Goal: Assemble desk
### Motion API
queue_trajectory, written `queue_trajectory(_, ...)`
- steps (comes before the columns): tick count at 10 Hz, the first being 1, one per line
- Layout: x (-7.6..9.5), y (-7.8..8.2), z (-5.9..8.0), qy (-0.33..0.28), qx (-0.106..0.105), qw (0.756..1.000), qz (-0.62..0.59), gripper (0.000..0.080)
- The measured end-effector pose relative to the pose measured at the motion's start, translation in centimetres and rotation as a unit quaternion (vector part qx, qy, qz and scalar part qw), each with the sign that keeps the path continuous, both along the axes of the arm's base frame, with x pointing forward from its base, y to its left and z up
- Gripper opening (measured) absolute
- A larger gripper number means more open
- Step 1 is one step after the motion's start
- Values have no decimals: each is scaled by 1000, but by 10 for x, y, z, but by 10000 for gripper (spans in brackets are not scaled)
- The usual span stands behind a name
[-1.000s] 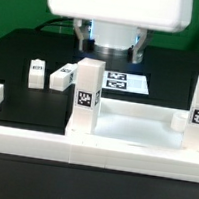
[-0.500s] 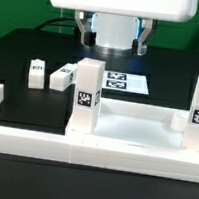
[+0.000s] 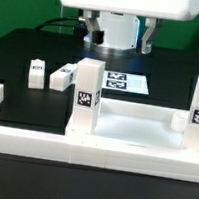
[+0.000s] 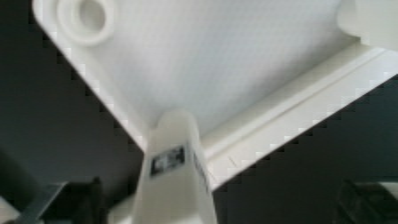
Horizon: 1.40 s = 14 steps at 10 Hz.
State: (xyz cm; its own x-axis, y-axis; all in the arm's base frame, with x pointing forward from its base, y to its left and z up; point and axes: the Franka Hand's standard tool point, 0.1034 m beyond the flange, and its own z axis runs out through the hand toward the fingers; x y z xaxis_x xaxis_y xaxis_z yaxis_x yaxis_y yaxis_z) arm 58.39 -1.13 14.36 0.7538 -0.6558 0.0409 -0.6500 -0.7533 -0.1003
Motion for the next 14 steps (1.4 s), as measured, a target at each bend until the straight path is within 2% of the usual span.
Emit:
queue_trajectory(1, -9, 5, -7, 0, 0, 1000, -3, 649)
queue_trajectory(4, -7, 5, -6, 0, 1, 1000, -3, 649)
queue_trajectory(6, -7, 9, -7, 4, 20, 995, -95, 649)
queue_trajectory(7, -13, 9, -12, 13, 35, 984, -174, 649)
queue_trajectory(9, -25, 11, -26, 28, 47, 959, -278, 649)
queue_trajectory(14, -26, 20, -29, 41, 70, 917, -390, 649)
